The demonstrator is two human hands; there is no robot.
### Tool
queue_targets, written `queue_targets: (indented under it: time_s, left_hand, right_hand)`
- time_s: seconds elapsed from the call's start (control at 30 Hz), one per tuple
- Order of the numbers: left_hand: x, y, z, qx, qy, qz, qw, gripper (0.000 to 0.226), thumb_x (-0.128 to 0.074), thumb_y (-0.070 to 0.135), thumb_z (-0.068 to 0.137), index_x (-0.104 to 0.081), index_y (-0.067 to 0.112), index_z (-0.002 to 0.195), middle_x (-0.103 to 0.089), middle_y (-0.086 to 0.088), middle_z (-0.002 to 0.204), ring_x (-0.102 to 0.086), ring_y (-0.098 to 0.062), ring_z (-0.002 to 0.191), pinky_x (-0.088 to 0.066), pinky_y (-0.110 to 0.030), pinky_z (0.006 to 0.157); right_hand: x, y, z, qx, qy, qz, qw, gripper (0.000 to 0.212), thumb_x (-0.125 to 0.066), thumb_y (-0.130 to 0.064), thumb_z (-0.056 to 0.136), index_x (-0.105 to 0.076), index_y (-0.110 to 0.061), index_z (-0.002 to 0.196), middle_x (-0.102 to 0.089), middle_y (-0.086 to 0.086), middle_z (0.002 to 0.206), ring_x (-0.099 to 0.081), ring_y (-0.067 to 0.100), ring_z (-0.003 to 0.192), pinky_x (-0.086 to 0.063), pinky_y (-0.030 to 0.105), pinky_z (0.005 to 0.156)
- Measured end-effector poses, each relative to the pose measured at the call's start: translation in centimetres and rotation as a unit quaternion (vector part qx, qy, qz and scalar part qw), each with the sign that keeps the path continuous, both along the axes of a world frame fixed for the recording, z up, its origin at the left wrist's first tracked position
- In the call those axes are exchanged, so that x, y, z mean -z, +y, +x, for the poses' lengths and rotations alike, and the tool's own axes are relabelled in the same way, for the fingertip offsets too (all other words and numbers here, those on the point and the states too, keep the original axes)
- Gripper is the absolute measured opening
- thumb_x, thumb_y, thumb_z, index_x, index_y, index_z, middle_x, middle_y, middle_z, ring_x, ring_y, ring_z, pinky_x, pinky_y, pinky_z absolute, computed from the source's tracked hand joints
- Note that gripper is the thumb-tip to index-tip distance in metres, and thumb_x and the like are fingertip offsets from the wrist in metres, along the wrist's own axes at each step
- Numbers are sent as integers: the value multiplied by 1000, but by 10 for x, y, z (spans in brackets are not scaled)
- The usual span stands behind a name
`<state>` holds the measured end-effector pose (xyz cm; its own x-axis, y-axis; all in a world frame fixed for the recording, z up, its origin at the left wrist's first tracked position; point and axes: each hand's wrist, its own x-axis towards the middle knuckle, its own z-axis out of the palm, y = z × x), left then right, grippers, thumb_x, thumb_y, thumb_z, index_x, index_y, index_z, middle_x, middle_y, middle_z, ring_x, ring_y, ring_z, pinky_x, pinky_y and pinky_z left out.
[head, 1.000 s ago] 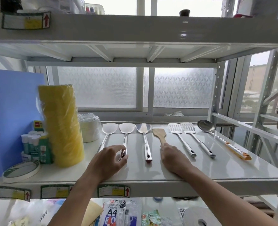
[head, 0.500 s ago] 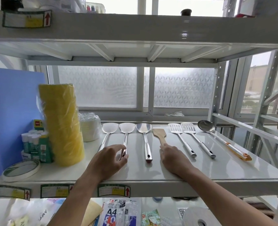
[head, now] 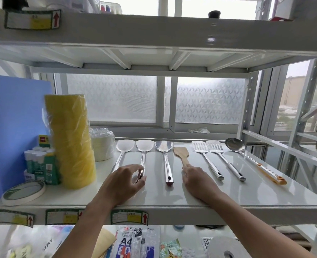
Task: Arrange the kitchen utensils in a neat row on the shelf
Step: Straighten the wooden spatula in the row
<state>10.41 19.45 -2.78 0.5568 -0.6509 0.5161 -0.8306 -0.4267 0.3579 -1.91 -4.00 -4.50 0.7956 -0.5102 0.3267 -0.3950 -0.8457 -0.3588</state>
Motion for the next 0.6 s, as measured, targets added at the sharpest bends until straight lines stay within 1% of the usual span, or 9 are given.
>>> queue_targets:
  time_s: [0.2,0.47,0.6]
  left_hand:
    - [0,-1,0,-2,-2,-1,1000,40,-62,42,93,-64,25,129,-69,7,128,-70,-15,96,-50,-25,80]
    - [2,-1,1,-4,-6,-3,1000,40,-63,43,93,-64,26,129,-69,7,127,-70,-15,97,-51,-26,81]
    - [2,-1,2,-2,-4,-3,1000,38,-63,42,93,-65,26,127,-70,9,125,-69,-15,96,-52,-30,82]
  right_hand:
    - [-1,0,-1,-3,1,3,1000,23,-37,-27,97,-57,-16,91,-68,11,101,-63,37,93,-52,49,82]
    - [-2,1,-2,6,-2,11,1000,27,-39,-25,98,-62,-12,103,-68,14,105,-64,38,97,-52,48,84]
    - [-3,3,-2,9,3,7,1000,22,-39,-25,97,-58,-14,95,-67,12,103,-62,37,93,-52,47,81]
